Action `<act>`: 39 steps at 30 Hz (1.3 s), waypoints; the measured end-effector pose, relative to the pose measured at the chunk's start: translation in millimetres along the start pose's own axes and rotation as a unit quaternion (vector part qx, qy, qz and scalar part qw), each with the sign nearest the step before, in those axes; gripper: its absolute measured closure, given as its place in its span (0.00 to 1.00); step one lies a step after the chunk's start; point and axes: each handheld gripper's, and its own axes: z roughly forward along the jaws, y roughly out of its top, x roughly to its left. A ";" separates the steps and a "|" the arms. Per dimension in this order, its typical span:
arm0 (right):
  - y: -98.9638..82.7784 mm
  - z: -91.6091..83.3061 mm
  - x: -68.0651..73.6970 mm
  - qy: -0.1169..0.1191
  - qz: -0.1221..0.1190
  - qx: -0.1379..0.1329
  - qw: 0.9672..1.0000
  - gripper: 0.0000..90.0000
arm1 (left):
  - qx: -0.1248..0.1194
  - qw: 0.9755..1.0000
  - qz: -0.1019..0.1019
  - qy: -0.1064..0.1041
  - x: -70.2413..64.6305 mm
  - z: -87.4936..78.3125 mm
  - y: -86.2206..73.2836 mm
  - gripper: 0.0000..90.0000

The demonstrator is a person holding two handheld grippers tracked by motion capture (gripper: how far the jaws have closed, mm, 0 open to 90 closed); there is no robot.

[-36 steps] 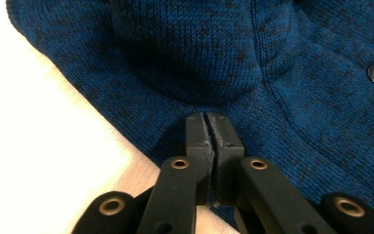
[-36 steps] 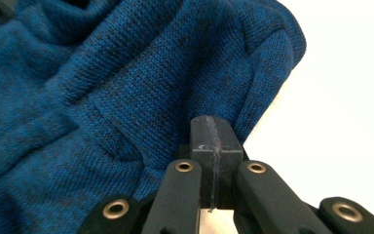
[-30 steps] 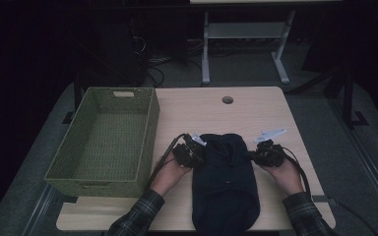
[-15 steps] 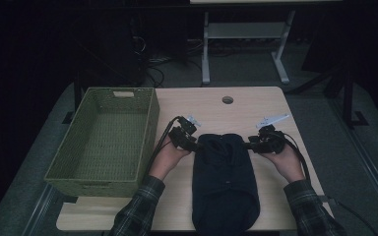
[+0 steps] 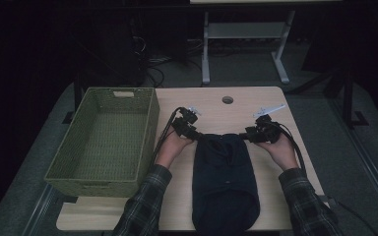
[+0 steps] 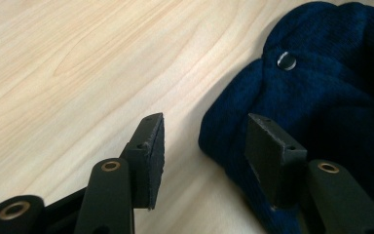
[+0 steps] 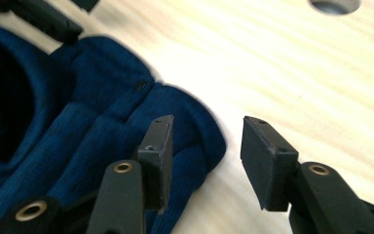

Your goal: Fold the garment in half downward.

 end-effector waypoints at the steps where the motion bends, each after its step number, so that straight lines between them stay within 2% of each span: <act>1: 0.6 0.7 -0.9 -0.002 0.000 -0.003 1.000 0.61 | 0.001 1.000 -0.002 -0.001 0.3 2.3 0.2 0.54; 3: 1.1 3.9 -4.2 -0.001 0.007 -0.007 1.000 0.61 | 0.010 1.000 0.000 -0.003 1.4 9.0 0.0 0.54; 5: 1.7 7.9 -7.9 0.007 0.019 0.004 1.000 0.60 | 0.018 1.000 -0.002 -0.001 1.0 15.1 -1.6 0.54; 7: 1.5 12.0 -9.7 0.005 0.018 0.008 1.000 0.60 | 0.029 1.000 0.002 -0.004 1.5 18.8 -3.1 0.53; 11: -0.8 23.2 -11.8 0.002 0.019 0.018 1.000 0.61 | 0.033 0.999 -0.001 -0.008 2.3 21.5 -4.9 0.54; 16: -8.8 34.2 -15.3 0.015 0.029 0.033 0.999 0.61 | 0.034 0.999 -0.001 -0.016 4.1 23.1 -5.9 0.56; 18: -11.5 36.5 -15.0 0.021 0.026 0.036 0.999 0.62 | 0.032 0.999 0.002 -0.019 4.0 23.1 -6.4 0.57; 21: -14.4 37.7 -11.2 0.018 0.019 0.035 0.999 0.66 | 0.030 0.999 0.008 -0.025 3.6 23.1 -7.0 0.61; 23: -14.7 38.2 -7.0 0.010 0.004 0.034 0.999 0.70 | 0.025 0.999 0.007 -0.038 3.9 23.5 -7.8 0.68; 27: -13.9 39.2 -5.7 0.019 -0.007 0.038 0.999 0.78 | 0.020 0.998 0.007 -0.051 4.5 24.0 -8.7 0.76; 31: -15.4 39.1 -7.6 0.038 0.011 0.034 0.999 0.84 | 0.017 0.998 0.006 -0.058 4.0 24.6 -9.0 0.82; 33: -16.1 39.1 -9.3 0.044 0.011 0.032 0.998 0.87 | 0.020 0.998 0.006 -0.059 2.8 24.6 -8.6 0.85; 36: -16.7 39.4 -9.8 0.046 0.020 0.029 0.998 0.89 | 0.021 0.998 0.006 -0.052 0.3 24.2 -8.0 0.88; 39: -15.0 38.7 -8.3 0.040 0.025 0.033 0.998 0.90 | 0.028 0.999 0.017 -0.042 -1.7 22.5 -6.5 0.89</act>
